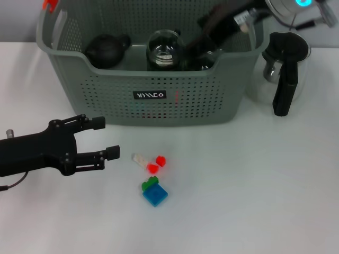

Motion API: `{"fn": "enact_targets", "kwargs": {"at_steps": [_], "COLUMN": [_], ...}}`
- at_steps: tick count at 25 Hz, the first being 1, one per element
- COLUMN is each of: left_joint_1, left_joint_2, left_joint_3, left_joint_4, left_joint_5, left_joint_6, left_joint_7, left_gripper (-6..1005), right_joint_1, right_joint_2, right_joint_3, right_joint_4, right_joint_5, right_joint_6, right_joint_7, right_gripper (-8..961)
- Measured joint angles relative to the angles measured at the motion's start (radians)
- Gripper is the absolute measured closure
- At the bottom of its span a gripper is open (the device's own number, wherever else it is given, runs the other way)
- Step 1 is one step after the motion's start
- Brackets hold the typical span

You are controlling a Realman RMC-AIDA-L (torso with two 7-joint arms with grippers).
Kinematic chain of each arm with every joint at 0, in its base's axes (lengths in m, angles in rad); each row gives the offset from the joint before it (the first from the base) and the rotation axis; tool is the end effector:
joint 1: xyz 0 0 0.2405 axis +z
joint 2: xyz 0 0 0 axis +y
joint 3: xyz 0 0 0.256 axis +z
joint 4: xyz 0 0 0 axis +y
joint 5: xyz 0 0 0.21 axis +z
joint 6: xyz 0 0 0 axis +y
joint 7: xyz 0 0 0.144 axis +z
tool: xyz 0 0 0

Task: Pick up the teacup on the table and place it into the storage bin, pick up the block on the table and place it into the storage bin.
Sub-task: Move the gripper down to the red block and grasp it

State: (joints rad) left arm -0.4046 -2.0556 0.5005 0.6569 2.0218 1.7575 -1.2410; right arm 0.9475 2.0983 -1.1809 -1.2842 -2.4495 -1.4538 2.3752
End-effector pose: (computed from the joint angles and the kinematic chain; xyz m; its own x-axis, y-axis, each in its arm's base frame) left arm -0.2985 0.2823 0.0309 0.7447 0.2844 0.6038 0.4651 -0.8699 -0.1638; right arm 0.0426 0.4141 0.0145 0.9527 -0.3023 -0.0318 -0.2918 -0.8800 -0.3748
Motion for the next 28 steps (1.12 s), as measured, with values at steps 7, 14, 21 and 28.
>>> {"fn": "enact_targets", "kwargs": {"at_steps": [7,14,21,28], "left_joint_1": [-0.003,-0.006,-0.007,-0.003], "left_joint_2": [0.000,0.001,0.005,0.005], "left_joint_3": [0.000,0.000,0.000,0.000], "left_joint_4": [0.000,0.000,0.000,0.000], "left_joint_5": [-0.001,-0.002,-0.001,0.001], "left_joint_6": [-0.001,0.002,0.006,0.002], "left_joint_7": [0.000,0.000,0.000,0.001], "left_gripper": [136,136,136,136], "right_joint_1": [-0.105,-0.094,-0.012,-0.002], "right_joint_2": [0.000,0.003,0.007,0.009], "right_joint_3": [-0.135,-0.333,-0.427,-0.533], "right_joint_4": [-0.047,0.084,0.221,0.239], "right_joint_5": [0.057,0.047,0.048,0.050], "right_joint_6": [-0.099,0.018,0.121,0.221], "right_joint_7": [-0.005,0.034,0.076,0.083], "right_gripper": [36,37,38,39]}}
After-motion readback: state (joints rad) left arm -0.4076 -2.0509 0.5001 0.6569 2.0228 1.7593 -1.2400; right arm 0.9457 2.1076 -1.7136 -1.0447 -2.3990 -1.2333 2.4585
